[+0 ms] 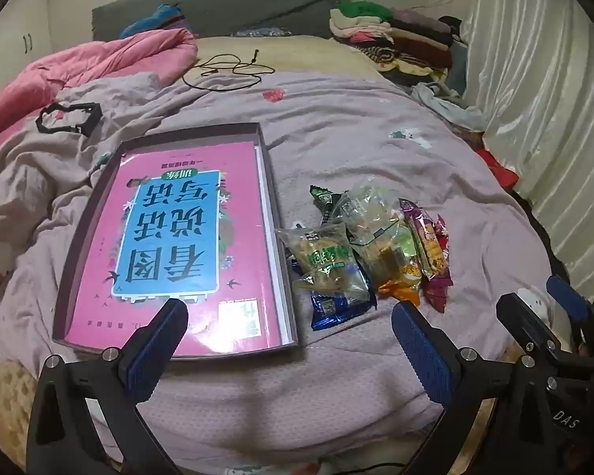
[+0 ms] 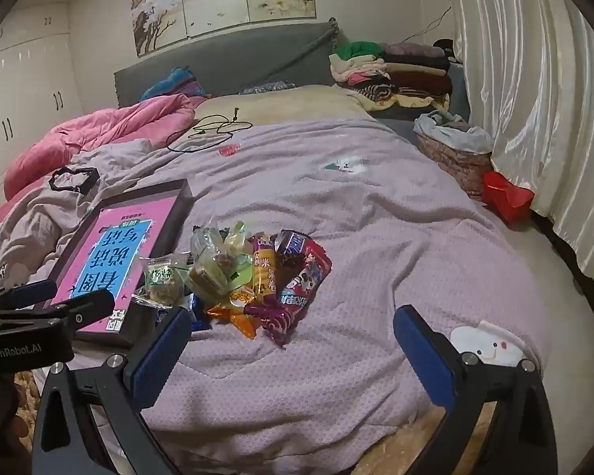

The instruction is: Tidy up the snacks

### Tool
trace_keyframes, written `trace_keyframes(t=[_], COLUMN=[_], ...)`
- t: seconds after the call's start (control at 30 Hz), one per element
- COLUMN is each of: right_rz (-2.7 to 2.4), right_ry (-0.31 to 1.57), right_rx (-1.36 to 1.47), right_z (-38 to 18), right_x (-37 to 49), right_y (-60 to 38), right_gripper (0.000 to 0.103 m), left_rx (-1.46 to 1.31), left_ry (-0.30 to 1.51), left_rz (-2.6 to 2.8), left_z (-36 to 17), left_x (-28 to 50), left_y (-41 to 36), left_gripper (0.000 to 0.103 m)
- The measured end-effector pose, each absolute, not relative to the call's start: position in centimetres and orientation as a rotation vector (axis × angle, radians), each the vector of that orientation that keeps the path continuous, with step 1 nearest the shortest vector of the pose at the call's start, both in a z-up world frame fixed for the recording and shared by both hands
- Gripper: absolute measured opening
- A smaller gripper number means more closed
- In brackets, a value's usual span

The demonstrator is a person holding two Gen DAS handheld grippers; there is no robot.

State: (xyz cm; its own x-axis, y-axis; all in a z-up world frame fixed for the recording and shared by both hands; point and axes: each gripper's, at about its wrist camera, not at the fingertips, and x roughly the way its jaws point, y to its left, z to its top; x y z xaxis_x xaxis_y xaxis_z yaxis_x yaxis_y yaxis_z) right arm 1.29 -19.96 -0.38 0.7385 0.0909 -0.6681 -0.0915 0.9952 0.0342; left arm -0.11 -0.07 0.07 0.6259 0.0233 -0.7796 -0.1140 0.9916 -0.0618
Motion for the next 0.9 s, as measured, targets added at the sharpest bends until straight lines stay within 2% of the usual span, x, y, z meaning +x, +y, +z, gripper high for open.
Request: trace_keyframes(t=[0.9], right_rz=[0.112], right_ry=[0.71], right_rx=[-0.005], right_z=[0.2], right_x=[1.0], right_y=[-19.7], right_gripper=[0.102], left_rx=[-0.123], left_ry=[0.892], left_rz=[0.058], left_z=[0.4], left_x=[-0.3], left_y=[0.0], left_gripper=[0.103])
